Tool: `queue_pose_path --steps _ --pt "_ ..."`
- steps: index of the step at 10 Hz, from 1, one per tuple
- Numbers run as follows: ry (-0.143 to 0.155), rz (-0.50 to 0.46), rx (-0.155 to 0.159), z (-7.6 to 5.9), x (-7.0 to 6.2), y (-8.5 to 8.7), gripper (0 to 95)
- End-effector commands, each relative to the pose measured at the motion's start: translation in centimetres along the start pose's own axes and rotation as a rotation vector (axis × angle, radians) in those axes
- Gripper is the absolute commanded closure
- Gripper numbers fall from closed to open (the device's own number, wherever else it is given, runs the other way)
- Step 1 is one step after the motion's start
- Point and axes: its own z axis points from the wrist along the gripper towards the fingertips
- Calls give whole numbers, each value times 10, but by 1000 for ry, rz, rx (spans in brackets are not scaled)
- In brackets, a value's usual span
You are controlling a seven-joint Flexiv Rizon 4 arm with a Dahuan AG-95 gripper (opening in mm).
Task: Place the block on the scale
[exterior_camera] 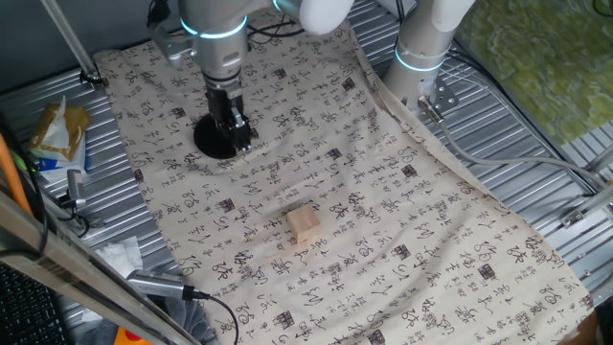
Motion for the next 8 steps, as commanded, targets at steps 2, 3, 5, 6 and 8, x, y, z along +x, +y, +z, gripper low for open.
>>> queue_pose_path --steps 2,3,5,6,8 --pt "9 -15 -11 2 1 0 190" --pt "8 -25 -15 2 1 0 190" --pt "17 -24 1 3 1 0 190" --pt "23 -29 12 3 1 0 190" --pt "22 -56 25 3 1 0 380"
